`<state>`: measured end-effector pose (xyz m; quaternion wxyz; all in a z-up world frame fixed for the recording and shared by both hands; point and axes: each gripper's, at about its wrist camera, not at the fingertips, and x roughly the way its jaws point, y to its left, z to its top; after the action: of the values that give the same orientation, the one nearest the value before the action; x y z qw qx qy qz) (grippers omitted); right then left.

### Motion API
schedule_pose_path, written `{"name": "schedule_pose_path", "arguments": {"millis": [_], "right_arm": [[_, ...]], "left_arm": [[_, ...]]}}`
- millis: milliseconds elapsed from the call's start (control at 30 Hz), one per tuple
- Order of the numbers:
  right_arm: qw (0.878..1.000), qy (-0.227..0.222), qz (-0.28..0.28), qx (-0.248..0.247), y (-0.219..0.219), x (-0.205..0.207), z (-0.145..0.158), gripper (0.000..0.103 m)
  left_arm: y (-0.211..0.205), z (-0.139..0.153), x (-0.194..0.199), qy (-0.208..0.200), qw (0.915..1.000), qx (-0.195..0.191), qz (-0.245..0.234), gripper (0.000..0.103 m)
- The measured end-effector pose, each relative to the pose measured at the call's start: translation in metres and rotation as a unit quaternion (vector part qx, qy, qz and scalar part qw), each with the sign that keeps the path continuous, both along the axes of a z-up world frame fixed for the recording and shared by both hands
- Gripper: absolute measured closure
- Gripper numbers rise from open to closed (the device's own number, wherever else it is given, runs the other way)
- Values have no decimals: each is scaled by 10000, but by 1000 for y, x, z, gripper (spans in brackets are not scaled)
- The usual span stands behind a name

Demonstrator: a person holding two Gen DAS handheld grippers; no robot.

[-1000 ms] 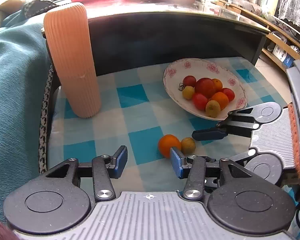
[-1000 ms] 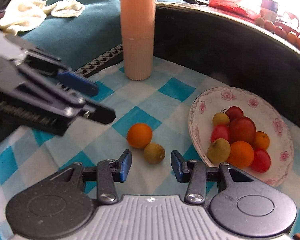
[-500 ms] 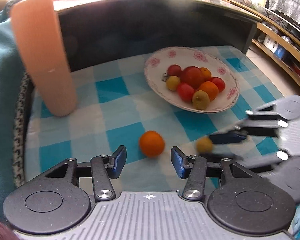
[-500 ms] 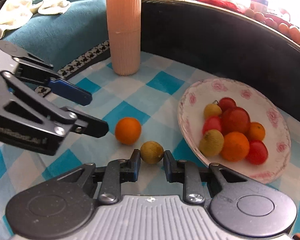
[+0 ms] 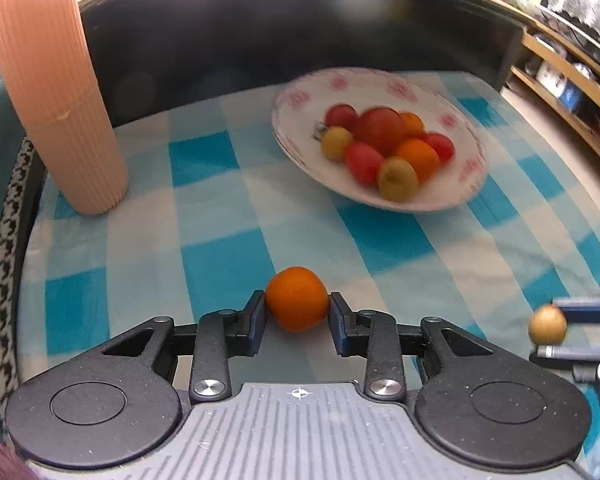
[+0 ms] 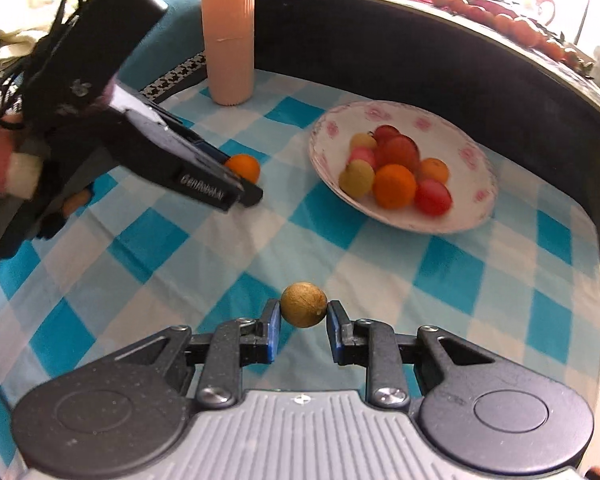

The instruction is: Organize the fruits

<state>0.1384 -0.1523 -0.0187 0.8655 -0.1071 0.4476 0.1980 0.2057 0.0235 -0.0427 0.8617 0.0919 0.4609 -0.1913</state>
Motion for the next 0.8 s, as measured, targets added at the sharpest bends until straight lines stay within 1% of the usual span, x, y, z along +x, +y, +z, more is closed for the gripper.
{"name": "schedule_pose_path", "arguments": {"millis": [100, 200, 267, 333, 400, 500, 567, 633, 700, 800], "right_arm": [[10000, -39, -90, 9, -3, -11, 5, 62], [9999, -30, -157, 31, -4, -19, 4, 62], [9998, -60, -164, -25, -4, -27, 2, 62], [9998, -39, -179, -68, -5, -34, -2, 62], [9997, -4, -215, -109, -7, -39, -9, 62], [9996, 71, -199, -179, -9, -44, -19, 62], [9995, 25, -156, -280, -9, -46, -23, 62], [9996, 43, -126, -243, -10, -46, -25, 62], [9997, 51, -96, -197, -11, -48, -26, 62], [9998, 117, -57, -172, -11, -48, -29, 61]], "left_arm": [[-2, 8, -19, -10, 9999, 35, -102, 62], [-4, 17, -45, -17, 9998, -17, -188, 62], [-8, 18, -64, 22, 9996, 13, -279, 62], [-14, 15, -82, 75, 9991, 55, -409, 62], [-20, 10, -96, 87, 9985, 179, -514, 62], [-27, -1, -104, 186, 9974, 275, -641, 61], [-31, -2, -108, 76, 9966, 366, -735, 62], [-30, 0, -108, 88, 9965, 256, -792, 56], [-30, 0, -108, 85, 9961, 268, -841, 55], [-32, -1, -111, 65, 9949, 346, -948, 44]]}}
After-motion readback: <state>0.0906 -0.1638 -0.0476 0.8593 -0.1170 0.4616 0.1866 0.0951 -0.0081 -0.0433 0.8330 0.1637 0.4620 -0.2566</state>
